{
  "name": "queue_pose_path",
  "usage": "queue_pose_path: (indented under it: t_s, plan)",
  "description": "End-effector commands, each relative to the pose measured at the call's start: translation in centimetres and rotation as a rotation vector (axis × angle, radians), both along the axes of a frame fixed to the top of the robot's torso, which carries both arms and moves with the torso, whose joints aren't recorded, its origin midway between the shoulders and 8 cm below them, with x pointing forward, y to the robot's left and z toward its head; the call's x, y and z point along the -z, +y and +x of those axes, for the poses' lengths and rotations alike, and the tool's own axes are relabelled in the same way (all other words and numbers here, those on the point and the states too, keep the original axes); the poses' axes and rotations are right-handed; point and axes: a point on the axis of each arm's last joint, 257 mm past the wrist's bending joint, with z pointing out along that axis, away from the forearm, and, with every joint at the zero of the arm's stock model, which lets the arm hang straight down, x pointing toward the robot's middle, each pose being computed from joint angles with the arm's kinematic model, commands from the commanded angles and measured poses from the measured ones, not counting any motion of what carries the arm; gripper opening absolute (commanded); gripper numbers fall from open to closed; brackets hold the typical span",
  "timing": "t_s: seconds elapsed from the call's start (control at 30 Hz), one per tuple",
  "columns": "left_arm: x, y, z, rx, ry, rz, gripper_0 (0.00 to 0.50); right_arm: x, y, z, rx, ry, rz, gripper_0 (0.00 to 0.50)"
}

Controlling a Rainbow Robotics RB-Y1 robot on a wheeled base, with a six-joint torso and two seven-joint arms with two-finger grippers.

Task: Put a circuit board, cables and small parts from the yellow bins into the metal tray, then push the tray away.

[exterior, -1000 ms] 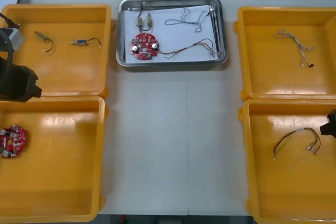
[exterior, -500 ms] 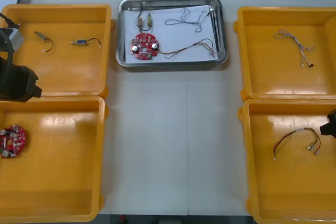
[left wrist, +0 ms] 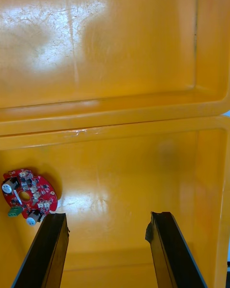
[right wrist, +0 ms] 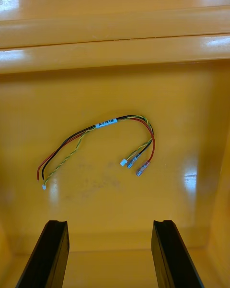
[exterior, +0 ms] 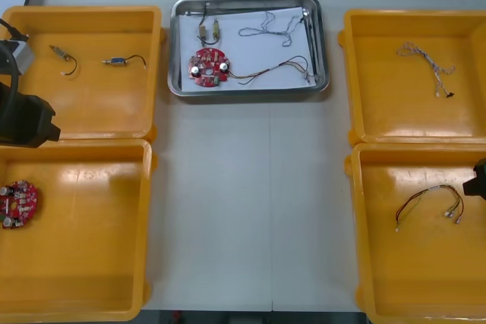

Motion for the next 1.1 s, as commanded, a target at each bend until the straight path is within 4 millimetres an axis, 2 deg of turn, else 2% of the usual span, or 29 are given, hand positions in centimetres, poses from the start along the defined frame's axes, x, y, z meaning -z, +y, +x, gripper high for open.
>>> queue_pose_path:
  t_s: [0.03, 1.1]
  plan:
    - [-1.25, 1.79, -0.35, -0.041, -0.030, 0.038, 0.500, -0.77, -0.01, -0.03, 0.029, -0.033, 0.018, 0.500]
    - [-1.25, 1.79, -0.35, -0.041, -0.030, 0.038, 0.500, -0.77, -0.01, -0.03, 0.029, -0.033, 0.018, 0.500]
